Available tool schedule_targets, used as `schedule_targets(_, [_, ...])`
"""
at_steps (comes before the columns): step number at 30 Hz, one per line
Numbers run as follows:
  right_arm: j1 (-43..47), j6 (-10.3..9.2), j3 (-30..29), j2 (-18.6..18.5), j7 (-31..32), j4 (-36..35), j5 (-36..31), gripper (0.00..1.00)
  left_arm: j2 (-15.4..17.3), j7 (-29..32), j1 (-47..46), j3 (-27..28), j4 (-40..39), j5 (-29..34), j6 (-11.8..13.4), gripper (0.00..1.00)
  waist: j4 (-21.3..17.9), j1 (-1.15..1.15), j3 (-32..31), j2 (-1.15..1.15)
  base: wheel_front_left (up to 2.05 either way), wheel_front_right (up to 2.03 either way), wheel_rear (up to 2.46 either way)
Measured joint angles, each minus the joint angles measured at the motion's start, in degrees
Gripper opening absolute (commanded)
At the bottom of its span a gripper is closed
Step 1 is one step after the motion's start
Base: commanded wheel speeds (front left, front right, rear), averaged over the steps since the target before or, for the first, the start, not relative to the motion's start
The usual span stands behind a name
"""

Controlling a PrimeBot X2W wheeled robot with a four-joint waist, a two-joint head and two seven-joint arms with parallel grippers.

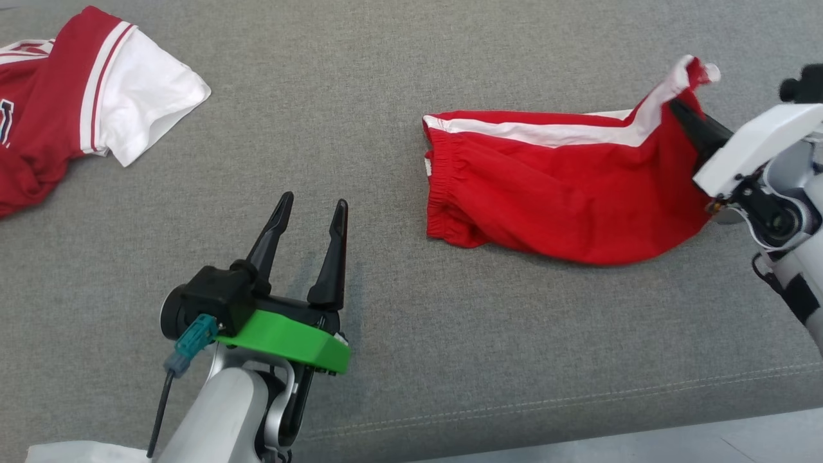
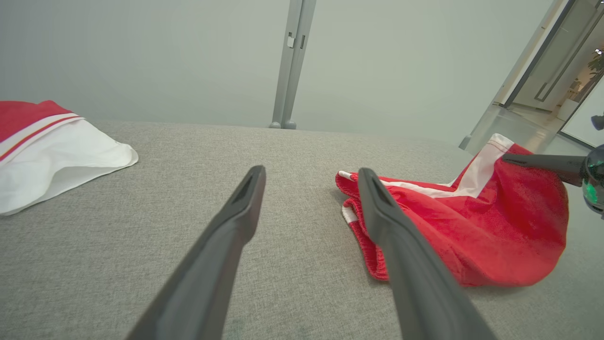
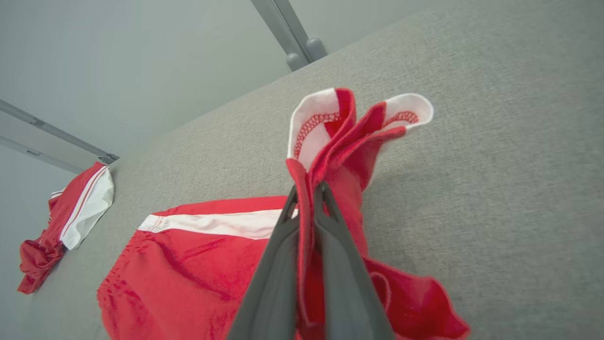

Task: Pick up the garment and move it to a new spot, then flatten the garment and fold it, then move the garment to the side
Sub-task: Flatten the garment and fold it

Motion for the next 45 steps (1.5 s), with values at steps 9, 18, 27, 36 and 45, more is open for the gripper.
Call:
schedule_targets(9, [-1.7, 0.0, 5.9, 2.9, 4.2, -9.6, 0.8, 0.0, -0.2, 0.1, 0.0, -1.4, 0.1, 0.0, 0.0, 1.0, 1.2, 0.0, -0.1, 0.0, 0.0, 0.0, 0.0])
schedule_targets(18, [-2.7, 0.0, 9.3, 4.3, 7.2, -11.1, -0.2, 0.0, -0.7, 0.1, -0.1, -1.7, 0.2, -0.6, -0.1, 1.0, 3.9, 0.0, 0.0, 0.0, 0.0, 0.0, 0.0])
schedule_targets(27, [-3.7, 0.0, 10.5, 6.9, 8.3, -9.7, -0.7, 0.0, -1.1, 0.0, -0.1, -1.7, 0.5, -1.3, -0.1, 1.0, 6.2, 0.0, 0.2, 0.0, 0.0, 0.0, 0.0])
schedule_targets(36, [-5.3, -0.15, 12.5, 7.8, 9.4, -6.5, -3.4, 0.07, -1.2, -0.1, -0.1, -2.1, 0.8, -1.6, -0.1, 1.0, 7.0, 0.0, 0.3, 0.0, 0.0, 0.0, 0.0])
schedule_targets(45, [-8.7, -0.2, 15.8, 9.3, 9.3, -5.6, -8.6, 1.0, -1.3, -0.4, -0.1, -2.2, 1.4, -2.0, -0.3, 1.0, 7.5, 0.0, 0.2, 0.0, 0.0, 0.0, 0.0])
